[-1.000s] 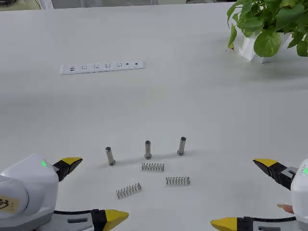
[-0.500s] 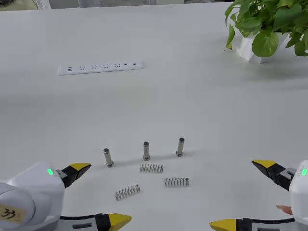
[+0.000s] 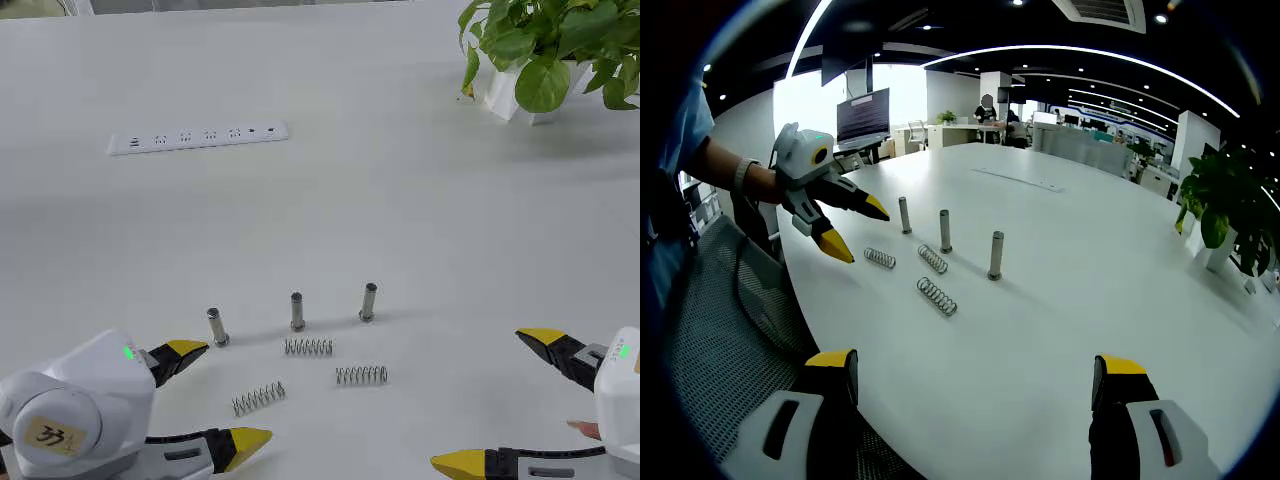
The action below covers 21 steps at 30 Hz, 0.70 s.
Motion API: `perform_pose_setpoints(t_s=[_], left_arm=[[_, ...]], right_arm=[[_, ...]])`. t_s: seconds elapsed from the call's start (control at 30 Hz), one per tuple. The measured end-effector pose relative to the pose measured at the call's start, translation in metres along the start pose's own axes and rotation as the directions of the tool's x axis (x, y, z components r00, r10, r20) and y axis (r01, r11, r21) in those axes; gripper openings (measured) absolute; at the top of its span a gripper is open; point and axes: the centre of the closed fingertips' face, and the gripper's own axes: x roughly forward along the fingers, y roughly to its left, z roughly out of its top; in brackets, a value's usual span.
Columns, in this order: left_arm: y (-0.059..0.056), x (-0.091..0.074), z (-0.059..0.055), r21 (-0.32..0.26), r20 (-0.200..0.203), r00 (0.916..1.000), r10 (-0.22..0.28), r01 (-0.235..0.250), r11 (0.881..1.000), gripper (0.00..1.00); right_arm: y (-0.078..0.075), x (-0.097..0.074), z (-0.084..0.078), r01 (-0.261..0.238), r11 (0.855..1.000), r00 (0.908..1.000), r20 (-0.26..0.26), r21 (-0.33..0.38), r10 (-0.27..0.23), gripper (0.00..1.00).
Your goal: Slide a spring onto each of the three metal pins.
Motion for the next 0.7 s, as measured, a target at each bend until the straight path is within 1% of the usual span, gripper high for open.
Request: perform_pose_setpoints(t_s=[0.03, 0.13, 0.27, 0.43, 0.57, 0.6, 0.7], left_arm=[[0.0, 0.001, 0.0, 0.004, 0.003, 1.0, 0.002, -0.002, 1.0, 0.55], [0.002, 0.003, -0.003, 0.017, -0.009, 0.9999, 0.008, -0.008, 1.0, 0.46], [0.003, 0.005, -0.008, 0.044, -0.033, 0.9994, 0.007, -0.006, 0.999, 0.36], [0.0, 0.005, -0.012, 0.057, -0.048, 0.9988, -0.009, 0.012, 0.998, 0.31], [-0.002, 0.006, -0.015, 0.069, -0.062, 0.9979, -0.022, 0.026, 0.997, 0.22], [-0.003, 0.006, -0.015, 0.066, -0.059, 0.9979, -0.026, 0.03, 0.997, 0.2], [-0.003, 0.007, -0.016, 0.067, -0.065, 0.9974, -0.03, 0.035, 0.997, 0.18]], right_arm=[[0.0, 0.0, 0.0, 0.0, 1.0, 1.0, 0.003, 0.002, 0.0, 0.97], [-0.001, 0.0, 0.0, 0.002, 1.0, 1.0, 0.003, 0.006, -0.002, 0.97], [0.0, 0.0, 0.0, -0.002, 1.0, 1.0, 0.002, 0.005, 0.002, 0.96], [-0.001, 0.0, 0.0, 0.003, 1.0, 1.0, 0.003, 0.009, -0.003, 0.97], [-0.002, -0.001, 0.0, 0.005, 1.0, 1.0, 0.002, 0.009, -0.005, 0.97], [-0.002, -0.001, 0.001, 0.006, 1.0, 1.0, 0.005, 0.009, -0.006, 0.97], [-0.002, -0.001, 0.001, 0.006, 1.0, 1.0, 0.004, 0.009, -0.006, 0.97]])
